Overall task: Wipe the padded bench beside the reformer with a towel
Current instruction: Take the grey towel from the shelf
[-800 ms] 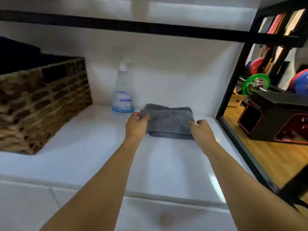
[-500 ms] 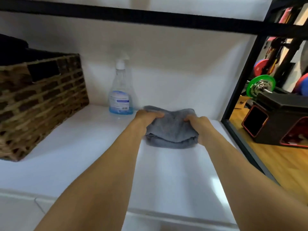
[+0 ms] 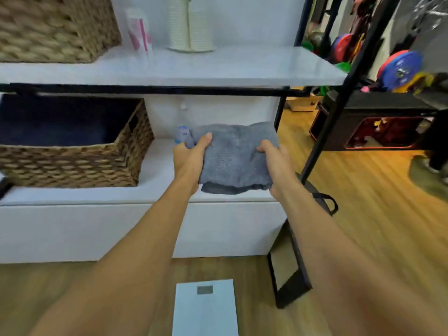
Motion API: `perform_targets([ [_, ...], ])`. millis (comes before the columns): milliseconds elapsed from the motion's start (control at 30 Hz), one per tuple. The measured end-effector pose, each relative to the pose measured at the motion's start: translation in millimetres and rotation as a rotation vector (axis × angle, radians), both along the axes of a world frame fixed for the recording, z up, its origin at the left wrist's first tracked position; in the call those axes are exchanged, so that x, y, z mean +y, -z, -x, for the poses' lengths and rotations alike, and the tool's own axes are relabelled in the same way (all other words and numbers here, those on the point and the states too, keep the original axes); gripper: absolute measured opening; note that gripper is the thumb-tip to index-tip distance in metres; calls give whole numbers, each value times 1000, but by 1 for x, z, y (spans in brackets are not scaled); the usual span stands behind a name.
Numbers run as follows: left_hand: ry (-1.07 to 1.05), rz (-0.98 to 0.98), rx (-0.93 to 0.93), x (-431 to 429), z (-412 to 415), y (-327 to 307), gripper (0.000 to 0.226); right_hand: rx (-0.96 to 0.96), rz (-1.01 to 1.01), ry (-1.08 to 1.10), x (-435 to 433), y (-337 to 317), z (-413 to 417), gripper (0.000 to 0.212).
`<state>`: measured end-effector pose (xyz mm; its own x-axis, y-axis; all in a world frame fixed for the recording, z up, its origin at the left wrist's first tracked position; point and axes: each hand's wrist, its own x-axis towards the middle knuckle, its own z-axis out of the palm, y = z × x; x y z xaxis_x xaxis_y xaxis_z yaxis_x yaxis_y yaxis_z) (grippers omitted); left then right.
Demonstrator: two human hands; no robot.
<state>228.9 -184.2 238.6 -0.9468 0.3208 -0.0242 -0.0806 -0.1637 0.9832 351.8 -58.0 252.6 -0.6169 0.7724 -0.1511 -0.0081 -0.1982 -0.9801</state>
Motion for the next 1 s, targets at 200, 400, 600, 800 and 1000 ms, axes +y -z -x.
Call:
perform_targets([
  [200,49,-103,16,-110,-155,-131,16,141,-3,-21,-108,-128,-160,30],
  [400,175,-256,80,-176,-336,-213,15,209,-103,104,-188,-201,-352,25],
  [600,415,-256,61,-158,-512,-269,20,217,-135,351,-210,-257,-552,32],
  [800,700,-245,53,-68,-657,-265,14,168,-139,647,-169,-258,-717,28],
  [1000,904,-244,30,54,-755,-269,15,144,-136,870,-92,-273,-817,19],
])
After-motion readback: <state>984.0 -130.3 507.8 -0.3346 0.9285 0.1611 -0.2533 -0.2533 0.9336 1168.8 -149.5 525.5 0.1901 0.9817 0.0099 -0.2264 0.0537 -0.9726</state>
